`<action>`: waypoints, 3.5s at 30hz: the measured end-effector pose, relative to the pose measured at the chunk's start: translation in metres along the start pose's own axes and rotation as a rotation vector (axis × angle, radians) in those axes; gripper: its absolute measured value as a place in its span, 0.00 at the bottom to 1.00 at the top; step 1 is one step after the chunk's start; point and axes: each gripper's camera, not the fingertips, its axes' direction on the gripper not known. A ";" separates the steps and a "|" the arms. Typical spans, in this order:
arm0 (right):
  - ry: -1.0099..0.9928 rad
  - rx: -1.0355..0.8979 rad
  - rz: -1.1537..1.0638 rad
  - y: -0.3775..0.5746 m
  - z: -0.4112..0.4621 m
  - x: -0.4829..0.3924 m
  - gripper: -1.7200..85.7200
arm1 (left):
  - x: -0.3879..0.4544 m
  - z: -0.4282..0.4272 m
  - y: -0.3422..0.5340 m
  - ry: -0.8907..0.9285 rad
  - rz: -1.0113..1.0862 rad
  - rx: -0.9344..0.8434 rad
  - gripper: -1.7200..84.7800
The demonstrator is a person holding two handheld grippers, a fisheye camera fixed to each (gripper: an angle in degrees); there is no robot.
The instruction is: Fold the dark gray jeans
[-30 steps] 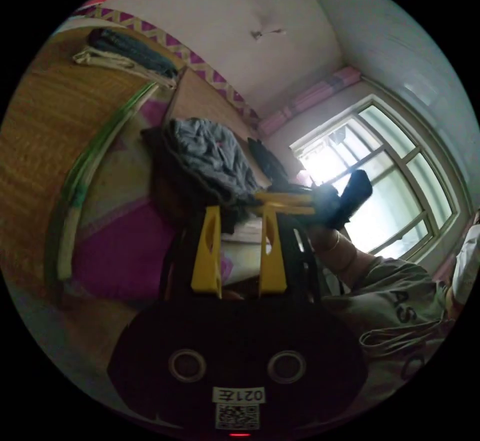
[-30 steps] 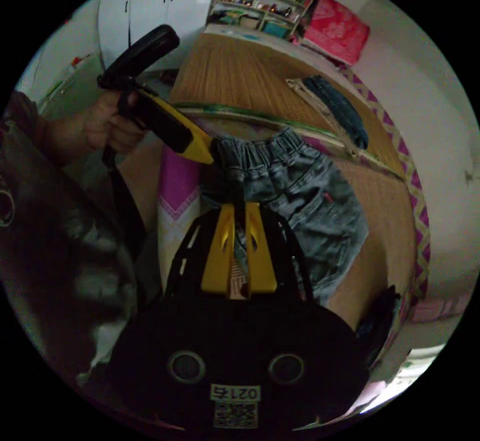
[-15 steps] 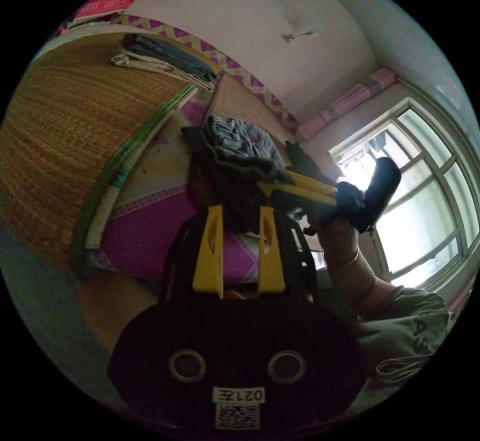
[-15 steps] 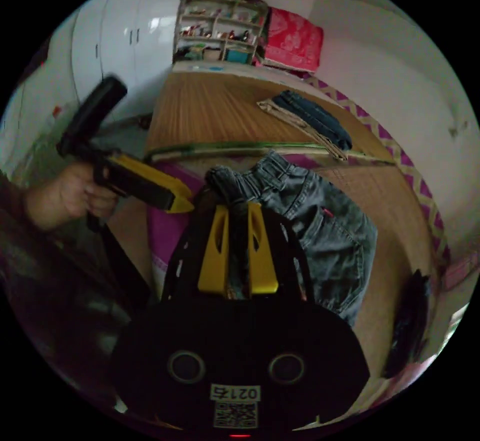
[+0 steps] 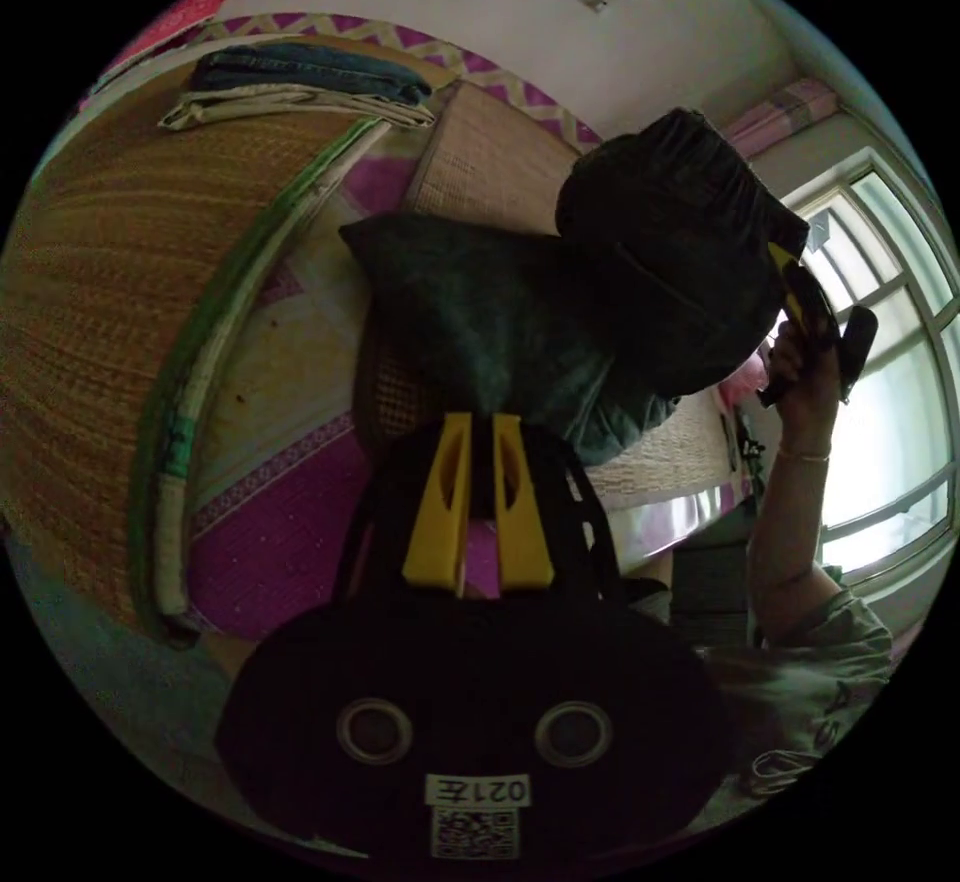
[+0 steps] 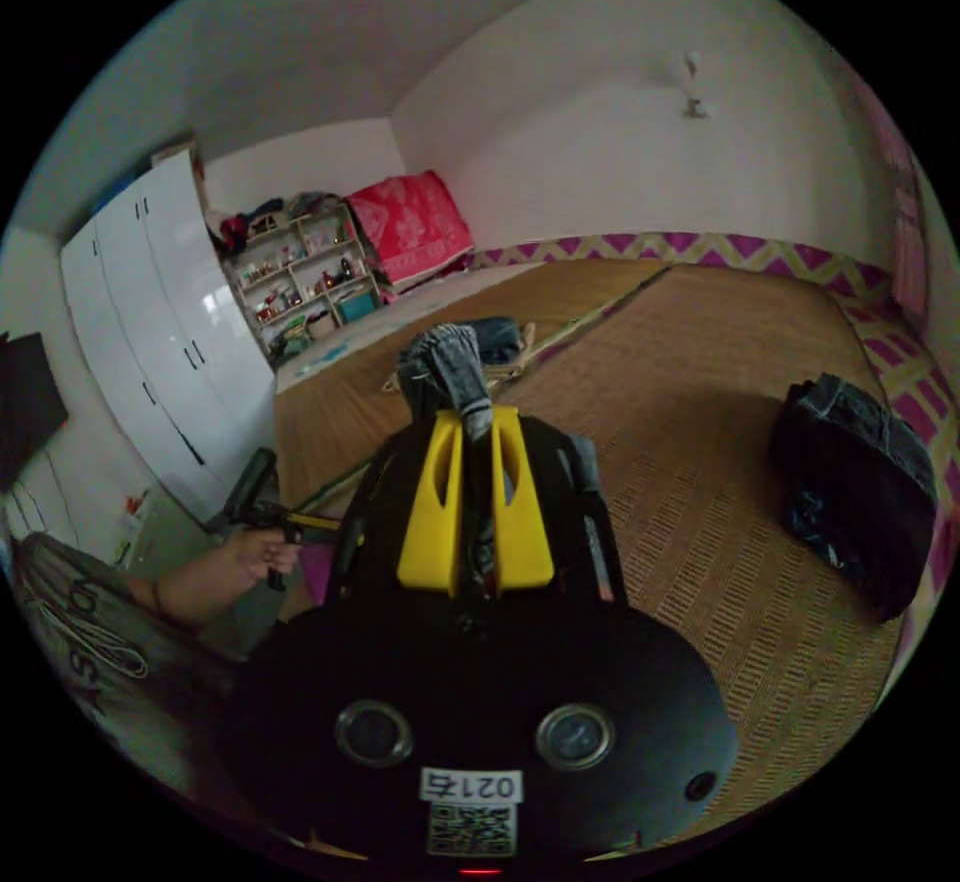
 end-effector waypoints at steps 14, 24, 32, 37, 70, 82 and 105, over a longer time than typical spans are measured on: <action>0.046 0.196 0.563 0.198 -0.248 0.282 0.07 | -0.001 0.014 -0.115 0.002 0.139 -0.115 0.02; -0.084 0.191 0.858 0.398 -0.267 0.350 0.07 | -0.033 0.012 -0.083 0.121 0.059 0.034 0.01; 0.007 0.190 0.800 0.425 -0.295 0.326 0.10 | 0.119 0.062 -0.061 -0.025 0.546 0.039 0.07; 0.174 0.232 0.707 0.431 -0.322 0.284 0.12 | 0.203 0.141 -0.062 -0.041 0.789 -0.070 0.11; 0.384 -0.420 -0.049 0.271 -0.090 0.072 0.09 | -0.200 -0.207 -0.164 -0.137 -0.347 0.463 0.01; 0.352 -0.464 -0.027 0.238 -0.066 0.071 0.08 | -0.203 -0.284 -0.161 -0.085 -0.309 0.623 0.02; 0.120 -0.658 -0.256 0.065 -0.043 0.278 0.02 | -0.035 -0.159 -0.292 -0.149 0.659 -0.062 0.15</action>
